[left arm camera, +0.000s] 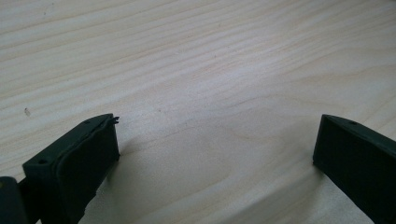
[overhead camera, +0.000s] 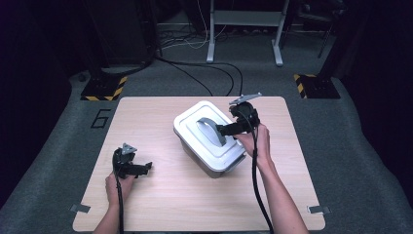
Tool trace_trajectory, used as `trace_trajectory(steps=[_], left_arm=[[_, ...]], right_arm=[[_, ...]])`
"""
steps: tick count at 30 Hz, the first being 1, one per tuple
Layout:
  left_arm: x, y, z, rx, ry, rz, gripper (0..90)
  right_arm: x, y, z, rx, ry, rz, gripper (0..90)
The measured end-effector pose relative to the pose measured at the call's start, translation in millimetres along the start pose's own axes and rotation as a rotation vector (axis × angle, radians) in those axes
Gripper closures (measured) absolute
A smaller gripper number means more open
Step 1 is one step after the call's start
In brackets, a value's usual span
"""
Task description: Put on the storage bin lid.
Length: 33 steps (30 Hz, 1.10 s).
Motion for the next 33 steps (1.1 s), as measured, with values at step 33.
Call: trace_trajectory(steps=[33], left_arm=[[-0.2, -0.2, -0.1, 0.002, 0.003, -0.002, 0.0]], right_arm=[[-64.8, -109.7, 66.8, 0.12, -0.117, 0.021, 0.0]])
Point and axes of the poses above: each handheld gripper's, and its own axes: x roughly forward along the jaws, y roughly out of its top, z roughly to its right, the point moved 8 cm from there along x, roughly forward along the jaws, and after that the axes turned 10 degrees about y, right-handed, at the moved point
